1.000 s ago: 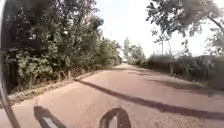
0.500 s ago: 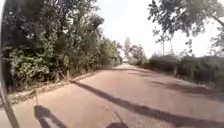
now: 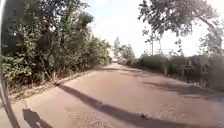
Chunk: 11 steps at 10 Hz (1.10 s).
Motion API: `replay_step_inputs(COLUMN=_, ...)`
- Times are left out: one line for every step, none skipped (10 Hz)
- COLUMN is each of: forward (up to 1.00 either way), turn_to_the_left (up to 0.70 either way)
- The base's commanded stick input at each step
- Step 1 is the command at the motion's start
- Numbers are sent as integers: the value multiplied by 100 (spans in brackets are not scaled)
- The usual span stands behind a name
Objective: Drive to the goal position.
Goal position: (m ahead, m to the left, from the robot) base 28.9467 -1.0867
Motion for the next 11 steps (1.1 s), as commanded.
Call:
replay_step_inputs(forward=70, turn_to_the_left=0)
replay_step_inputs(forward=70, turn_to_the_left=0)
replay_step_inputs(forward=70, turn_to_the_left=0)
replay_step_inputs(forward=70, turn_to_the_left=0)
replay_step_inputs(forward=70, turn_to_the_left=0)
replay_step_inputs(forward=70, turn_to_the_left=0)
replay_step_inputs(forward=70, turn_to_the_left=0)
replay_step_inputs(forward=70, turn_to_the_left=0)
replay_step_inputs(forward=70, turn_to_the_left=0)
replay_step_inputs(forward=70, turn_to_the_left=0)
replay_step_inputs(forward=70, turn_to_the_left=0)
